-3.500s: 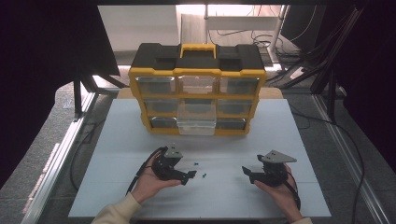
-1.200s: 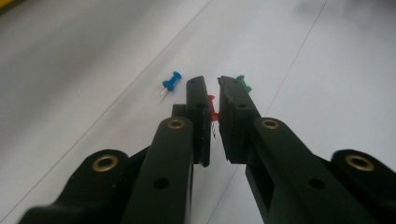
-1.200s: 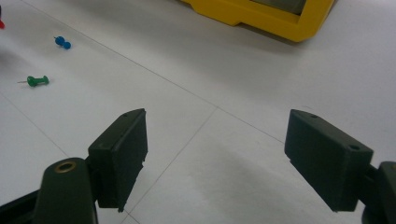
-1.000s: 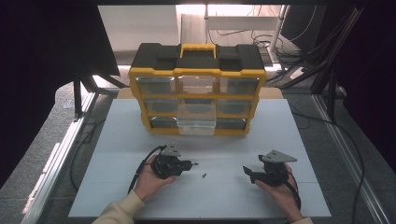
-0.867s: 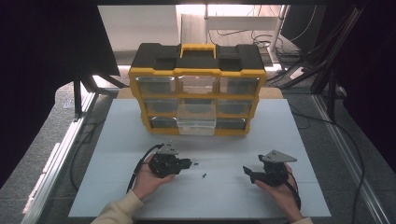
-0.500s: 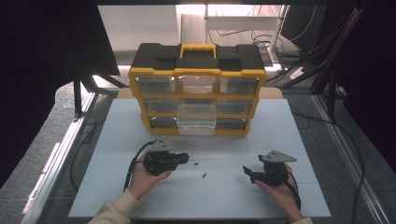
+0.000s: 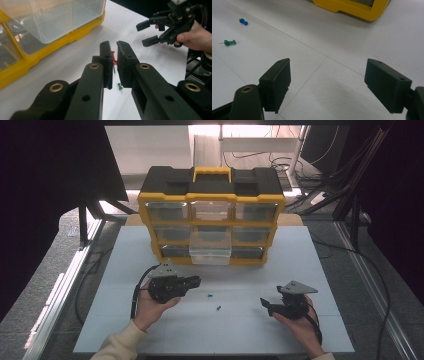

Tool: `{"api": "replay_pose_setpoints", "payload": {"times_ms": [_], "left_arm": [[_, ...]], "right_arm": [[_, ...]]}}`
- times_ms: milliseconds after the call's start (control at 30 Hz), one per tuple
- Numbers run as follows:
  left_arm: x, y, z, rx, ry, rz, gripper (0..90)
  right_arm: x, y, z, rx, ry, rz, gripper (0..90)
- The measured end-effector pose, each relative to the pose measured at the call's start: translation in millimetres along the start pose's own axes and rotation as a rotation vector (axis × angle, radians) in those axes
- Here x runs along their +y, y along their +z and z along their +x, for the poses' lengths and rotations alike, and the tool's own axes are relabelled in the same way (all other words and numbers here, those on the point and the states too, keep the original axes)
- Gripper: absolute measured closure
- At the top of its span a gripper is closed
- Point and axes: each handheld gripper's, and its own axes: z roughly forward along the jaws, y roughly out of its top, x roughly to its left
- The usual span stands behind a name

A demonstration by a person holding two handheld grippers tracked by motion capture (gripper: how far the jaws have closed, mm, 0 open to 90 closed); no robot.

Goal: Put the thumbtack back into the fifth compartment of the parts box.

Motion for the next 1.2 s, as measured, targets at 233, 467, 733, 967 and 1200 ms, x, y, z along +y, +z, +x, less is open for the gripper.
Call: {"api": "replay_pose_setpoints", "payload": {"times_ms": [233, 467, 733, 967, 1200], "left_arm": [[12.7, -9.3, -0.6, 0.012, 0.012, -0.047, 82.7], [33.3, -17.6, -2.6, 0.008, 0.021, -0.097, 82.7], [50.7, -21.3, -4.0, 0.009, 0.037, -0.135, 82.6], [69.0, -21.5, -3.1, 0.023, 0.054, -0.161, 82.5], [81.9, -21.6, 5.2, 0.058, 0.048, -0.177, 82.4]], "right_arm": [[0.3, -0.8, 0.0, -0.002, 0.002, -0.006, 21.8], [-0.1, -1.7, -0.6, 0.006, 0.010, -0.010, 21.7], [0.0, -1.5, -0.8, 0.005, 0.006, -0.008, 21.7], [-0.2, -1.3, -1.2, 0.001, 0.010, -0.007, 21.7], [-0.3, -1.4, -1.6, -0.005, 0.012, -0.008, 21.7]]}}
